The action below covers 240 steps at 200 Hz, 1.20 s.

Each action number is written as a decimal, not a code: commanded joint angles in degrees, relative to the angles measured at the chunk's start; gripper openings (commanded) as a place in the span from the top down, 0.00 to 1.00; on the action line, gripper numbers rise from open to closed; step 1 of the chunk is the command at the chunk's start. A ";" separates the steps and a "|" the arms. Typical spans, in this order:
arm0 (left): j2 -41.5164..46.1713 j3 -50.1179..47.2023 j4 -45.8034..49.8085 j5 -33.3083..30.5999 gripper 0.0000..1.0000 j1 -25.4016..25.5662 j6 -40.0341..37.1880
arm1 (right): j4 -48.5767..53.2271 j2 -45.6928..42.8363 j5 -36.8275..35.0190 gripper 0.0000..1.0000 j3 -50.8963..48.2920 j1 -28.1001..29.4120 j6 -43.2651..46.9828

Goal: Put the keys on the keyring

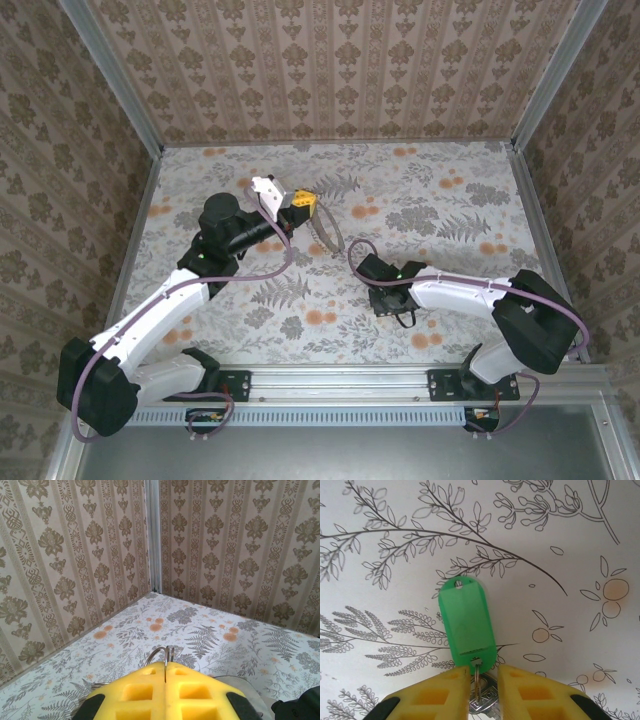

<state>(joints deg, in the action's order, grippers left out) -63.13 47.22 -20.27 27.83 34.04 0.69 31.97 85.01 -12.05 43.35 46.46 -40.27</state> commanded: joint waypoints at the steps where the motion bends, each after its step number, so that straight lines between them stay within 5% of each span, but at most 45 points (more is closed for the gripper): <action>1: 0.81 -0.12 -4.42 1.08 1.00 -0.26 1.76 | 1.27 -0.93 -1.46 0.78 -0.73 0.41 0.45; 53: 0.78 -0.20 -4.42 1.17 1.00 -0.29 1.89 | 1.13 -1.32 -1.43 0.86 -0.68 0.41 0.72; 76: 0.82 -0.20 -4.45 1.12 1.00 -0.29 1.81 | 1.61 -2.00 -1.48 1.00 -0.44 0.46 0.97; 120: 0.47 -0.04 -4.34 1.43 1.00 -0.26 2.03 | 2.77 -9.99 -1.52 1.00 1.27 -1.89 4.60; 158: -0.14 0.86 -3.69 2.46 1.00 -0.20 2.18 | -6.82 -19.87 9.25 1.00 1.11 -8.17 14.66; 191: -1.28 2.49 -2.63 3.51 1.00 -0.03 2.28 | -17.12 -25.66 27.50 1.00 0.17 -16.41 19.72; 215: -1.68 3.09 -2.21 3.41 1.00 -0.03 2.23 | -12.28 -24.11 27.94 1.00 3.42 -20.57 21.46; 240: -2.34 3.55 -2.23 3.71 1.00 0.06 2.38 | -17.67 -25.86 33.12 1.00 0.50 -21.58 21.38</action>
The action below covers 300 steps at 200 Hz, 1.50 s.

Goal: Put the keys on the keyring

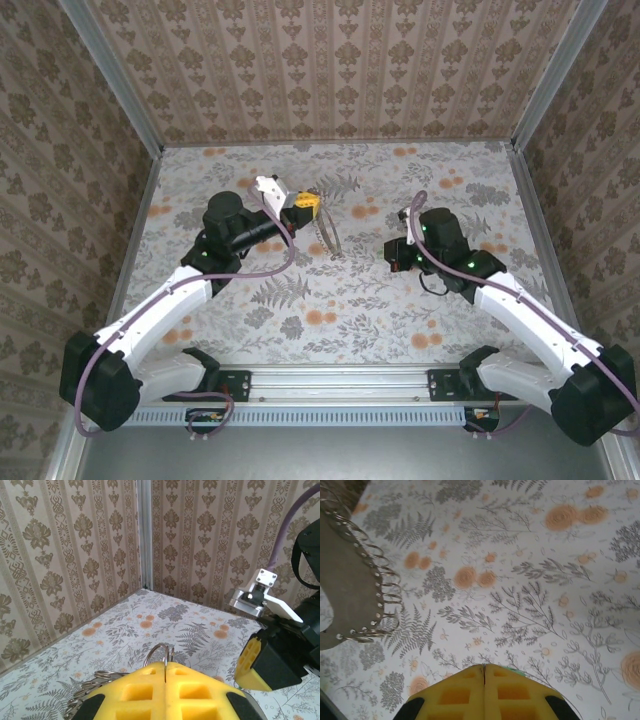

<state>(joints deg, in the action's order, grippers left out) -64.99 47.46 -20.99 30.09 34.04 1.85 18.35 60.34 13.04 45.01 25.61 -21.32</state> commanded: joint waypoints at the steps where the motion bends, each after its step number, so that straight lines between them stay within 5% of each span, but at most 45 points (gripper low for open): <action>1: -0.48 3.37 -1.51 1.42 1.00 0.06 1.22 | -4.21 -1.27 8.13 1.00 -1.25 -0.73 2.47; 113: -5.98 11.17 6.70 9.94 1.00 2.63 -2.97 | -22.85 -9.64 26.77 1.00 -2.75 -6.78 1.50; 300: -12.19 22.44 14.33 12.41 1.00 6.32 -8.07 | -42.59 -5.62 24.03 1.00 1.57 -7.06 -2.66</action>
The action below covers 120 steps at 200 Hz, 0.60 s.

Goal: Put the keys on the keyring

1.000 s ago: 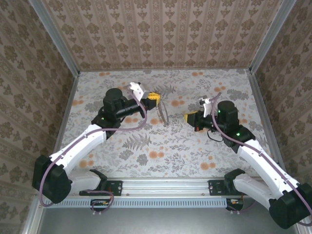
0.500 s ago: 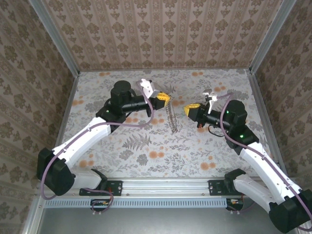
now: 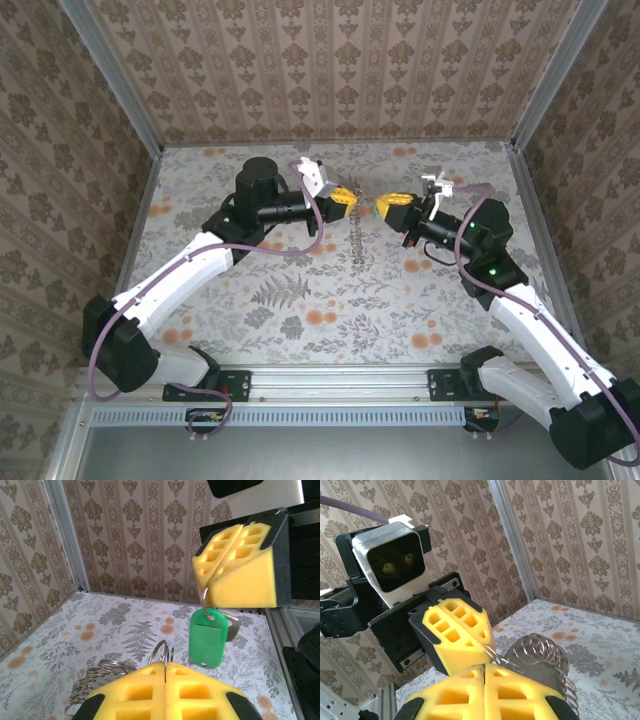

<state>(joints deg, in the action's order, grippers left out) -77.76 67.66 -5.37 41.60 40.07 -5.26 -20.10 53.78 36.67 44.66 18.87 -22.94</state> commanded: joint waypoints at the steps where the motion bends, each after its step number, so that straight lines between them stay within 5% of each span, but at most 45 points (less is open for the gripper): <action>1: 0.58 2.23 -1.30 0.91 1.00 0.32 -0.93 | -4.20 0.96 0.41 1.00 1.92 -0.33 -1.05; 120: 1.47 1.82 -1.49 0.16 1.00 1.45 -0.54 | -7.81 4.71 1.81 1.00 2.71 1.94 -2.68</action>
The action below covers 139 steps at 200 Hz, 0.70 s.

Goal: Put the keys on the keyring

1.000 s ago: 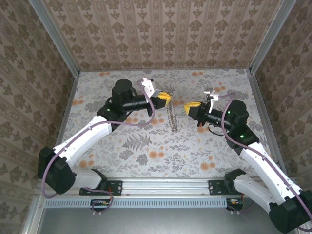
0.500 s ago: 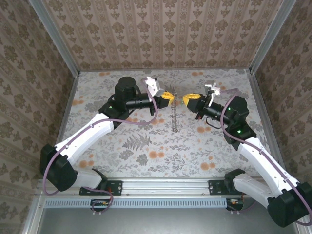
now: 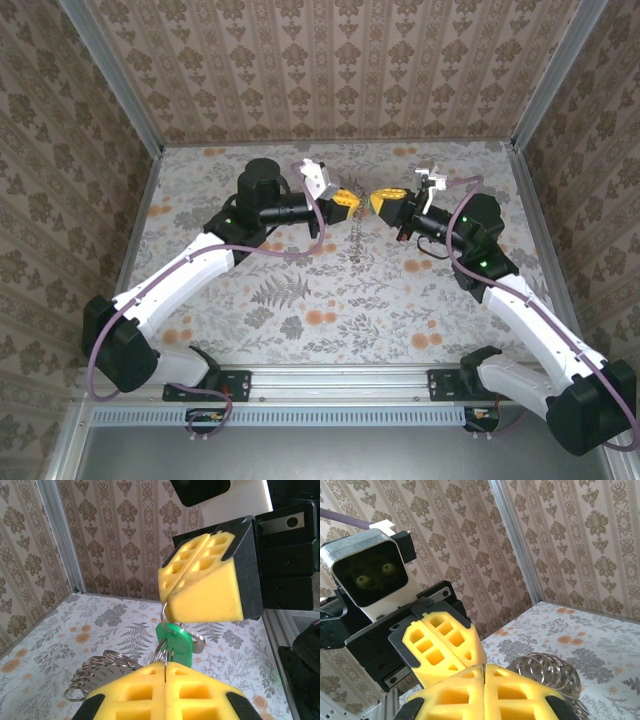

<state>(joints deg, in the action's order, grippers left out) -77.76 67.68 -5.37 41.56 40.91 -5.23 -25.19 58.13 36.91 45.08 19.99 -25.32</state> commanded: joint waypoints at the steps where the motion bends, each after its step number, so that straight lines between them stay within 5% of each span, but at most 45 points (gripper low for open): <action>1: 1.51 1.86 -1.49 0.20 1.00 0.64 -0.57 | -2.69 0.38 1.53 1.00 2.29 0.88 -0.28; 139: 1.47 2.21 -1.57 -0.64 1.00 1.05 -0.91 | -1.37 0.76 1.56 1.00 1.07 2.34 0.39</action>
<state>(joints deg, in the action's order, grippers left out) -77.76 67.68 -5.34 40.71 41.56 -5.23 -25.54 58.63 37.65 45.28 21.93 -25.32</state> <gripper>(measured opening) 0.045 0.062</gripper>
